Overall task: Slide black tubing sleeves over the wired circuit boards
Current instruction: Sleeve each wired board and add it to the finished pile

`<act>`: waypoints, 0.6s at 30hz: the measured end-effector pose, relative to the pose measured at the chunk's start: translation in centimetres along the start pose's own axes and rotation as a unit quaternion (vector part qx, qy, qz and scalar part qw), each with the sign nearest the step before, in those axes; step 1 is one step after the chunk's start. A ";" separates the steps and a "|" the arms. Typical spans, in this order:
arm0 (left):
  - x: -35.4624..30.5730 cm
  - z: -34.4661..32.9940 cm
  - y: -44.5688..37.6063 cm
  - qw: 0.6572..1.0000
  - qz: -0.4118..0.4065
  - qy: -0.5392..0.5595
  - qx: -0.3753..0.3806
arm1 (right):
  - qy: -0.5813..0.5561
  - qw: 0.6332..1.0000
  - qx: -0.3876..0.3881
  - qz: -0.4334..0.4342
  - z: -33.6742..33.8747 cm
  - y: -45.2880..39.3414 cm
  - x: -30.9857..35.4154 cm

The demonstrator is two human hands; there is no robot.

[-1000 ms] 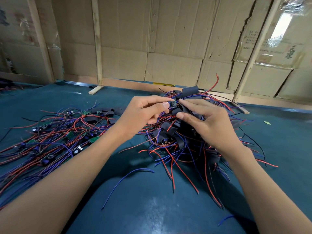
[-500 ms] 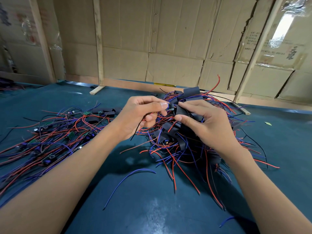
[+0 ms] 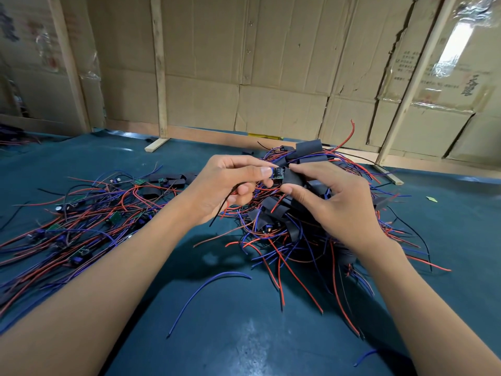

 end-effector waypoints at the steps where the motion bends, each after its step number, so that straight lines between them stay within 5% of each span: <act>1: 0.0 0.0 0.0 1.000 0.002 0.004 0.000 | -0.002 1.000 0.000 0.000 -0.1 0.0 0.1; 18: 0.9 -0.4 0.4 0.998 0.038 -0.051 0.014 | 0.019 0.997 -0.006 0.072 -0.9 0.4 1.2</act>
Point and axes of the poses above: each hand's wrist, its own y-axis away from the middle knuckle, its own z-axis out of the back of the hand, x = y × z, the point moved 9 cm from there along -y, towards the middle knuckle, and after that the axes turned 10 degrees about y, right-handed, at the moved point
